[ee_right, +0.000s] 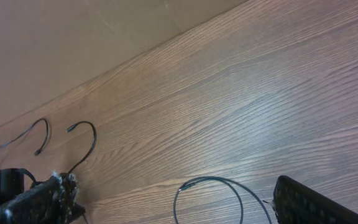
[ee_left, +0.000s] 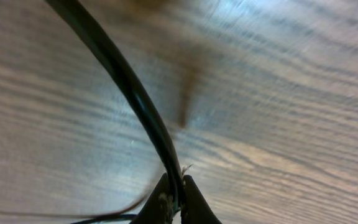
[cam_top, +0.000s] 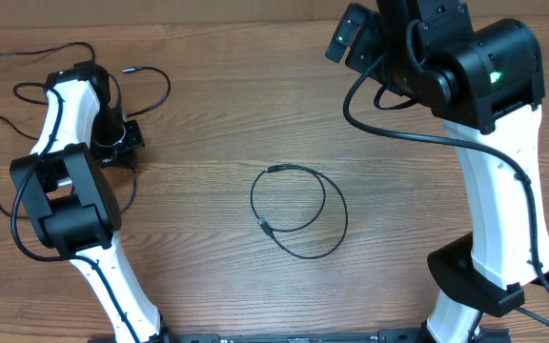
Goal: Untangle cables
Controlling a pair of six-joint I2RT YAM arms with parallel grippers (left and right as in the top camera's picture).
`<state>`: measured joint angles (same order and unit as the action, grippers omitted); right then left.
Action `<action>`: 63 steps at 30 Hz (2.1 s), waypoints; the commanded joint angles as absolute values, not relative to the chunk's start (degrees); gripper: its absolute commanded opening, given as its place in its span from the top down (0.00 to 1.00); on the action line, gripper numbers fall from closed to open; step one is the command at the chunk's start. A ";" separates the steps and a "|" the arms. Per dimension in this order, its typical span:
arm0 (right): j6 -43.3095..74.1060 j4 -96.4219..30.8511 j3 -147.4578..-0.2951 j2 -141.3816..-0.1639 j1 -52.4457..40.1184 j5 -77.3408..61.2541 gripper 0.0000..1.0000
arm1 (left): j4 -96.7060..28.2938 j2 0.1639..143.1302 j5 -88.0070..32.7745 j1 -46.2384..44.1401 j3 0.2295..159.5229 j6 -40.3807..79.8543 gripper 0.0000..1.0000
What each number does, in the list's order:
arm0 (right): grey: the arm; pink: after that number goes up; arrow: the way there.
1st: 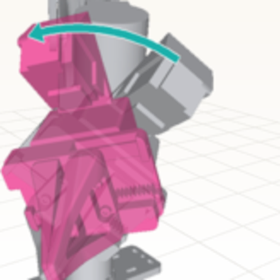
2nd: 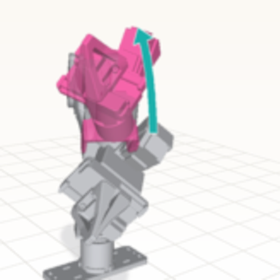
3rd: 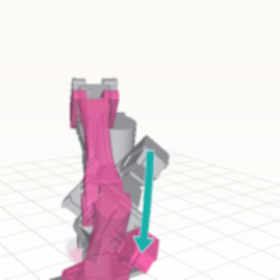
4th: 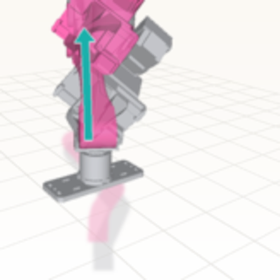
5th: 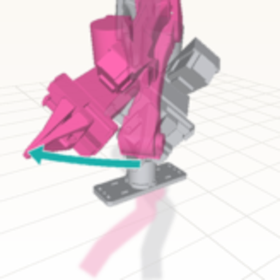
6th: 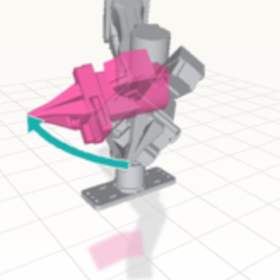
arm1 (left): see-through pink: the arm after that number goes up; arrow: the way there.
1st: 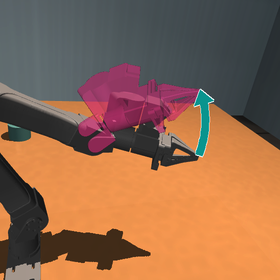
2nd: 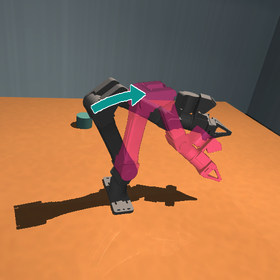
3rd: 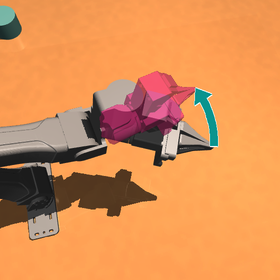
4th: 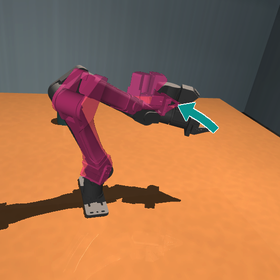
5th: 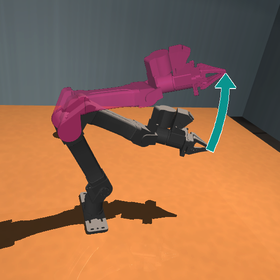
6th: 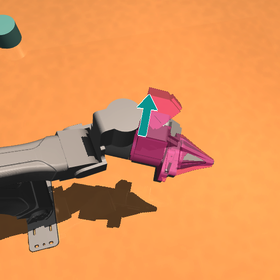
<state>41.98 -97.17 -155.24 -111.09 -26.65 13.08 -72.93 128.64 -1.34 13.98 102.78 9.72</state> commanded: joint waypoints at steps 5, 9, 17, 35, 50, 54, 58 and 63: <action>41.69 -97.01 -155.15 -110.91 -26.61 13.89 0.00 | -75.99 129.34 4.51 13.98 103.42 14.35 0.61; 41.69 -97.01 -155.15 -110.91 -26.61 13.89 0.00 | -78.08 129.32 4.49 14.00 105.73 11.51 0.32; 41.69 -97.01 -155.15 -110.91 -26.61 13.89 0.00 | -87.31 129.27 -3.86 13.80 120.11 9.82 0.35; 41.69 -97.01 -155.15 -110.91 -26.61 13.89 0.00 | -90.67 128.14 -27.53 -4.54 119.31 -12.62 0.00; 42.83 -96.68 -155.15 -110.91 -26.61 10.24 0.00 | -81.34 128.14 -19.68 -18.94 112.27 3.05 0.00; 40.27 -96.75 -155.15 -110.91 -26.59 15.55 0.00 | -82.56 128.14 -16.64 -20.01 112.27 3.88 0.00; 28.12 -97.06 -153.69 -110.91 -26.55 15.59 0.00 | -85.80 127.90 -5.74 -18.24 112.29 16.38 0.01; 23.92 -97.03 -149.01 -110.91 -26.55 14.76 0.00 | -86.94 123.26 -7.14 -15.35 112.29 17.19 0.04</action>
